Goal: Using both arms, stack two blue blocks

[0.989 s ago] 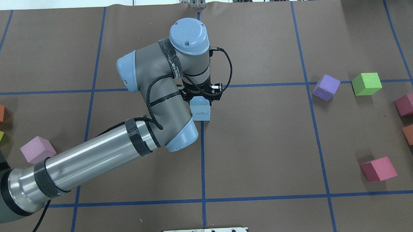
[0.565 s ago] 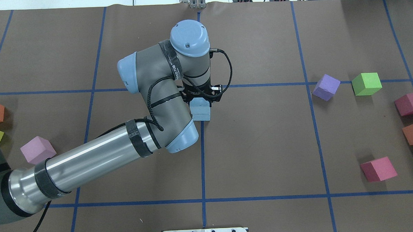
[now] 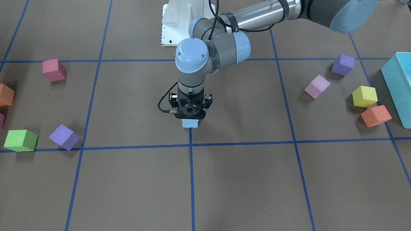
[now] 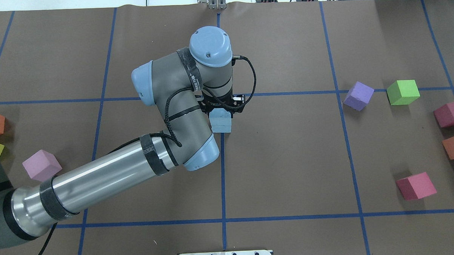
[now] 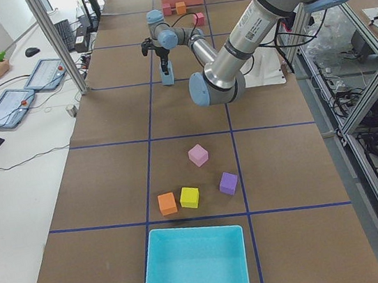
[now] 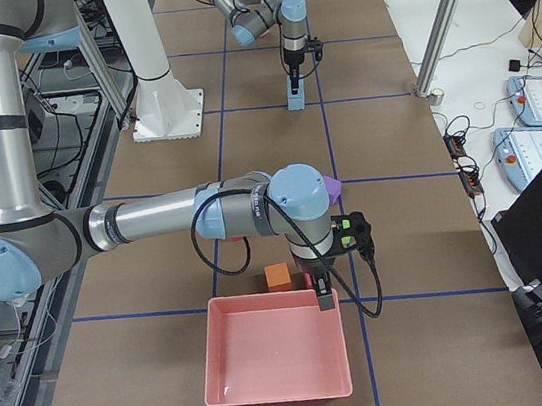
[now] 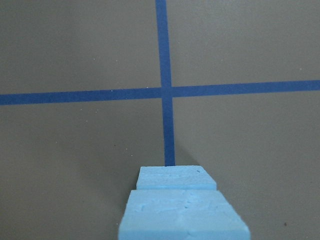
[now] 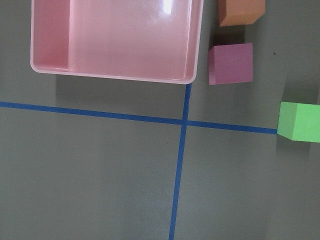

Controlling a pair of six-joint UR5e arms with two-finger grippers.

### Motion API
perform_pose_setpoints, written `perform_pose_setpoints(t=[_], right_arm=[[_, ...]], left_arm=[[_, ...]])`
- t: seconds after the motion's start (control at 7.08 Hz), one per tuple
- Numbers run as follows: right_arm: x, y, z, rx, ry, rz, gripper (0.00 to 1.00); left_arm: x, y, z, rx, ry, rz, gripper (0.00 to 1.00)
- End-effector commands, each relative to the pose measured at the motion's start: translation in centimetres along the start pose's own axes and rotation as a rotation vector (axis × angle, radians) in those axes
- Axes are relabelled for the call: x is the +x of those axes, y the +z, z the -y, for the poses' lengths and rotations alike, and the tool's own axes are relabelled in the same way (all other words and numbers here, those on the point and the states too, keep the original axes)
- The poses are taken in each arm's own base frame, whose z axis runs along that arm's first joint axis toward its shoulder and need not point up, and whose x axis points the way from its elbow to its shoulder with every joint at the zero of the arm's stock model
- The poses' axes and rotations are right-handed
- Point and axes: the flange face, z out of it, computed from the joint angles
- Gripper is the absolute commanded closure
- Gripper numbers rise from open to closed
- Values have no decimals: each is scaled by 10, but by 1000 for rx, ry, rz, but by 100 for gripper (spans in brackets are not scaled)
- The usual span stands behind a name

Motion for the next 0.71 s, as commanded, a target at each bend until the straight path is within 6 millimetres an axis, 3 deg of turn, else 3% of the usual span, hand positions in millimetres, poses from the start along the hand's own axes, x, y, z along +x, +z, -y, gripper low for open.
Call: perform_pose_setpoints(t=[0.0,0.14,0.28,0.56], right_arm=[[0,-1,1,1,-1,0,0],[0,-1,2,2,-2,-3,0],[0,-1,2,1,-2,-6,0],[0,-2,2,2,-3,-7,0]], left_arm=[[0,1,0,3,0,2,33],[0,0,0,5,1,0,29],[0,0,0,4,5,1,3],[3,-5,-1,9,13,-9,2]])
